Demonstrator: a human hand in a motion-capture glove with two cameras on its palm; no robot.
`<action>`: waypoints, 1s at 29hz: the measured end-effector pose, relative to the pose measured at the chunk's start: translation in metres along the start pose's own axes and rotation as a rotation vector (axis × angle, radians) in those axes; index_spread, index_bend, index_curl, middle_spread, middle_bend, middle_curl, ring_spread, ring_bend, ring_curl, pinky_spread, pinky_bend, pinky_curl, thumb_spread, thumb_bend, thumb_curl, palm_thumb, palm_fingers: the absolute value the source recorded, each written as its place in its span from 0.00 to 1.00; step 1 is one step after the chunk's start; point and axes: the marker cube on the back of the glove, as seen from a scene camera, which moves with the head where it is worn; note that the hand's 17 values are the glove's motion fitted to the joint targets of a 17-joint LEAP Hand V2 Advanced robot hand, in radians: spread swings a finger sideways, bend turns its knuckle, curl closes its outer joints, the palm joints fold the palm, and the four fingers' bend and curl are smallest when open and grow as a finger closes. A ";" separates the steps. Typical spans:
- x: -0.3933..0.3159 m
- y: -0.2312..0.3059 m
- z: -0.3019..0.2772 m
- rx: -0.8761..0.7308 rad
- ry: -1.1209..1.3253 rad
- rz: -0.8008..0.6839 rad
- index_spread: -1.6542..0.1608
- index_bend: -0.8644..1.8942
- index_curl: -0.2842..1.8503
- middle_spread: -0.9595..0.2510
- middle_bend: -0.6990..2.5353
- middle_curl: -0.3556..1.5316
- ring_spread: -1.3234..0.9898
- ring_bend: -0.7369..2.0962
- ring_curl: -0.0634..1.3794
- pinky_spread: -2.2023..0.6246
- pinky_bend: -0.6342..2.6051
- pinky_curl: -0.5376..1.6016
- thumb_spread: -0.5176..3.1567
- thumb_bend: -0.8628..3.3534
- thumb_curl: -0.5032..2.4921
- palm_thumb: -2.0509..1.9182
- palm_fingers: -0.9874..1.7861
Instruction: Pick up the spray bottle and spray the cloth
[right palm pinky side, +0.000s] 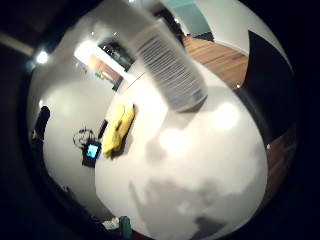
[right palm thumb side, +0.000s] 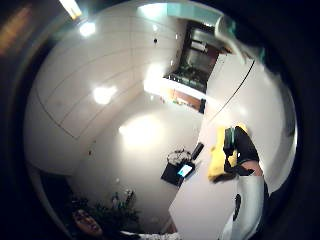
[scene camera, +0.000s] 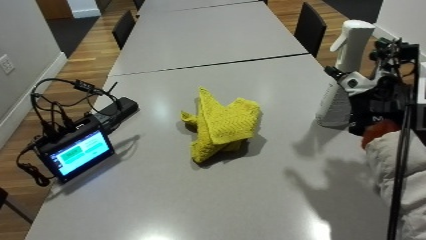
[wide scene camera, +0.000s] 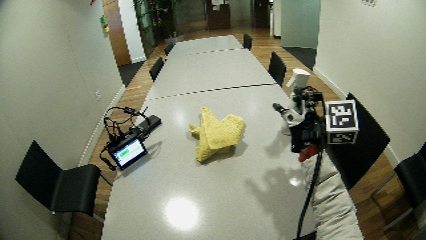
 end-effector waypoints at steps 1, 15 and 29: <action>0.019 -0.010 -0.012 0.060 0.014 0.024 0.76 0.38 0.31 0.71 0.40 0.40 0.51 0.46 0.33 0.74 0.29 0.40 0.38 0.28 0.31 0.74 0.47; 0.112 -0.047 -0.067 0.147 -0.110 0.237 0.73 0.39 0.29 0.69 0.36 0.38 0.50 0.47 0.26 0.74 0.31 0.38 0.33 0.25 0.33 0.78 0.72; 0.126 -0.060 -0.085 0.283 -0.089 0.223 0.75 0.37 0.34 0.67 0.37 0.43 0.49 0.46 0.34 0.70 0.32 0.43 0.24 0.23 0.36 0.81 0.76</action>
